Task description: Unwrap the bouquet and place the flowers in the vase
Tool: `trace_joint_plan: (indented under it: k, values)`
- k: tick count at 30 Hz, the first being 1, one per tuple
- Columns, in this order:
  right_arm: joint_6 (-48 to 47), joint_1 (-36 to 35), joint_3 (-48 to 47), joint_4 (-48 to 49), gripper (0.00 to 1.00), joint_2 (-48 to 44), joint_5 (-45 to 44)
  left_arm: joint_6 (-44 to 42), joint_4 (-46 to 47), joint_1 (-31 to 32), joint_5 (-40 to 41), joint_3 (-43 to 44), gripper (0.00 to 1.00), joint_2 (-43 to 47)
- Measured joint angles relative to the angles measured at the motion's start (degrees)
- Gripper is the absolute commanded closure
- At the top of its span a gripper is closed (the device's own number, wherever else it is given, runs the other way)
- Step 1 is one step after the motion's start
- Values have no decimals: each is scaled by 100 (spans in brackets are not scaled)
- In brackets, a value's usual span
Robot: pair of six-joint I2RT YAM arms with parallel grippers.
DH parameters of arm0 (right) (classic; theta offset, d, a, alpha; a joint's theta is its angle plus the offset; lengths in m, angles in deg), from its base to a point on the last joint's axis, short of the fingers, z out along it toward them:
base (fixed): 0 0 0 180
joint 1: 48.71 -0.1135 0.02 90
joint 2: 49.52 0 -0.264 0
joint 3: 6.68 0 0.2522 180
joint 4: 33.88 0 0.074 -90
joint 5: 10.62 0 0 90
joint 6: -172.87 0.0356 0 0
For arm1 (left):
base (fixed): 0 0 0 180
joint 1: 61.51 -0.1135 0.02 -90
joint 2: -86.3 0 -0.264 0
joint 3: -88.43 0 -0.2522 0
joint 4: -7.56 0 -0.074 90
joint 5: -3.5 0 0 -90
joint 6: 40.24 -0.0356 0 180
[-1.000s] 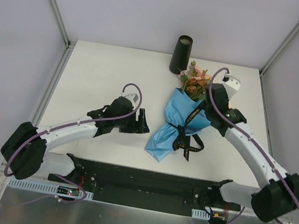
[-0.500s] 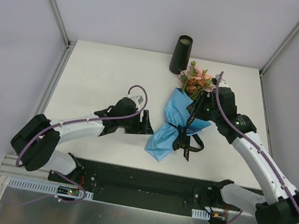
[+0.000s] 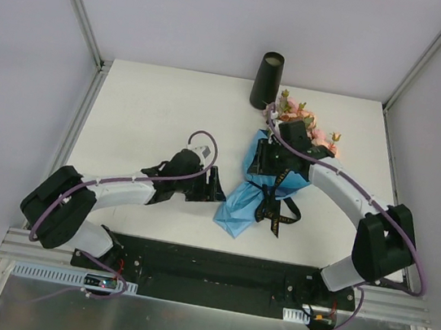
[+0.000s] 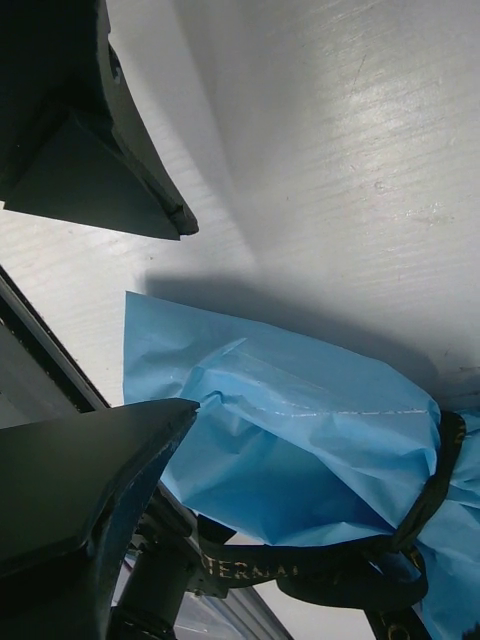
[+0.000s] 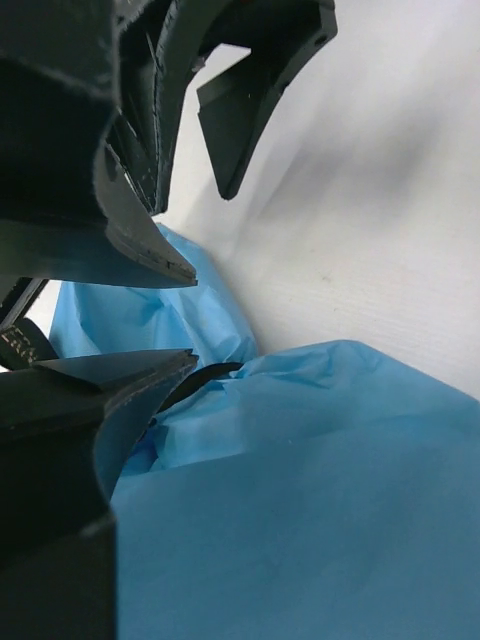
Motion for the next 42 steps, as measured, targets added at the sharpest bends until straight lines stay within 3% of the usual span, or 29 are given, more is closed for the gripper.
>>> trace_joint_plan:
  k: [13,25,28,32,34,36,42]
  values:
    - [-811,-7,133,63,60,374,-146,11,205,321,52,0,39,-498]
    - [-1147,-232,503,118,61,590,-293,0,407,435,66,0,57,-498]
    - [-1187,-260,581,177,69,590,-313,2,459,470,66,0,66,-516]
    - [-1226,-258,640,249,93,588,-369,17,538,507,66,2,84,-590]
    - [-1207,-258,691,308,100,557,-382,31,564,531,61,2,94,-619]
    - [-1174,-258,756,352,100,463,-389,39,595,544,59,4,100,-651]
    - [-901,-258,896,573,100,-323,-426,39,619,579,46,46,100,-741]
